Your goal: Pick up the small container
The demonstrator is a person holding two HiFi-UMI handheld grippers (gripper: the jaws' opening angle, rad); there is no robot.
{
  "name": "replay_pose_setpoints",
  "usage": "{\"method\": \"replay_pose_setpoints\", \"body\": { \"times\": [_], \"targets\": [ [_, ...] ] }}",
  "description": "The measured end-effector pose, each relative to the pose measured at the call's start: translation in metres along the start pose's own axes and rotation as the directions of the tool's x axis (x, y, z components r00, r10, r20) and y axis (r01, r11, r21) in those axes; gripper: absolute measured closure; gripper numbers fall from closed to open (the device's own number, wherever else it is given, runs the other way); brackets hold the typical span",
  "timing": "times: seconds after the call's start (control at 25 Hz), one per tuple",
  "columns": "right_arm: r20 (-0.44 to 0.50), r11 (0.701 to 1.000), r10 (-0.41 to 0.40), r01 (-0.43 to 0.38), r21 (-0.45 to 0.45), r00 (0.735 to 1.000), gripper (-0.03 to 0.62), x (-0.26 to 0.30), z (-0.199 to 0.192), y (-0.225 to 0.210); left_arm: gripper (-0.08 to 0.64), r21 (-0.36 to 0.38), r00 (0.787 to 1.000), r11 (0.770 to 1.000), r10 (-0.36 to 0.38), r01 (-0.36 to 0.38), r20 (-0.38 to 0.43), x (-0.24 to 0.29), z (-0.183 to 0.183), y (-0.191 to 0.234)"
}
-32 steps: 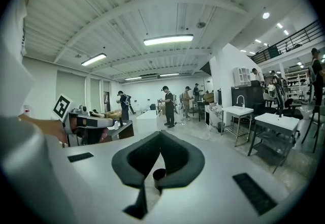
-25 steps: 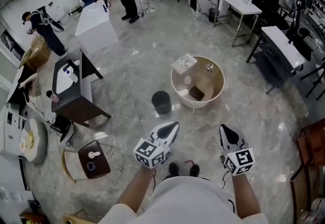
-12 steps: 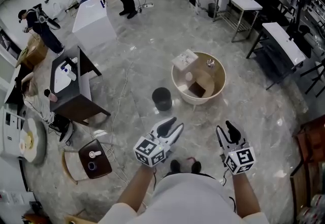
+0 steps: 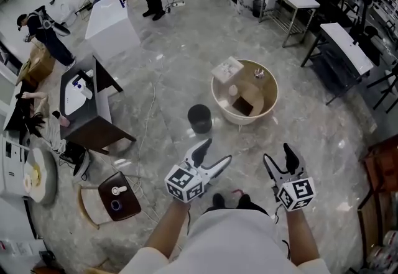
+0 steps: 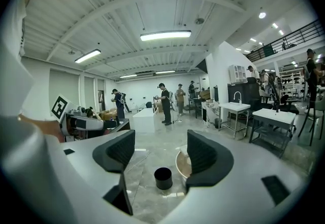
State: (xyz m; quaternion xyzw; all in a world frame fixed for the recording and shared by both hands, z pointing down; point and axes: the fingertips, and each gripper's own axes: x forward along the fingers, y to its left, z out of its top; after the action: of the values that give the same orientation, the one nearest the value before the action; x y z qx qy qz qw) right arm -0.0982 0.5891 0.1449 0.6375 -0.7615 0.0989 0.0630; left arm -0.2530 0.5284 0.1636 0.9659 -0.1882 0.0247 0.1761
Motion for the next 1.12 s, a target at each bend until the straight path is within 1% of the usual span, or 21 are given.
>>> {"method": "replay_pose_setpoints", "body": {
  "times": [0.08, 0.16, 0.28, 0.56, 0.88, 1.12],
  "targets": [
    [0.002, 1.000, -0.007, 0.007, -0.002, 1.000, 0.238, 0.002, -0.001, 0.004, 0.177, 0.002, 1.000, 1.000, -0.005, 0.005, -0.009, -0.004, -0.003, 0.003],
    [0.003, 1.000, -0.012, 0.012, -0.005, 1.000, 0.227, 0.002, -0.002, 0.007, 0.175, 0.004, 1.000, 1.000, -0.008, 0.008, -0.012, -0.007, -0.005, 0.005],
    [0.000, 1.000, -0.020, 0.020, -0.005, 1.000, 0.224, 0.002, -0.004, 0.011, 0.166, 0.014, 1.000, 1.000, -0.012, 0.012, -0.015, -0.011, -0.004, 0.007],
    [-0.012, 1.000, -0.019, 0.019, -0.017, 1.000, 0.221, 0.009, -0.005, 0.014, 0.149, 0.007, 1.000, 1.000, -0.001, 0.001, -0.001, -0.011, 0.001, 0.021],
    [-0.038, 1.000, 0.007, -0.007, -0.015, 0.999, 0.221, 0.032, -0.008, -0.003, 0.144, -0.015, 1.000, 1.000, 0.025, -0.025, -0.012, 0.007, 0.001, 0.038],
    [-0.057, 1.000, 0.026, -0.026, 0.002, 0.998, 0.221, 0.063, -0.006, -0.040, 0.144, -0.027, 0.999, 0.999, 0.040, -0.041, -0.029, 0.047, 0.008, 0.055]
  ]
}}
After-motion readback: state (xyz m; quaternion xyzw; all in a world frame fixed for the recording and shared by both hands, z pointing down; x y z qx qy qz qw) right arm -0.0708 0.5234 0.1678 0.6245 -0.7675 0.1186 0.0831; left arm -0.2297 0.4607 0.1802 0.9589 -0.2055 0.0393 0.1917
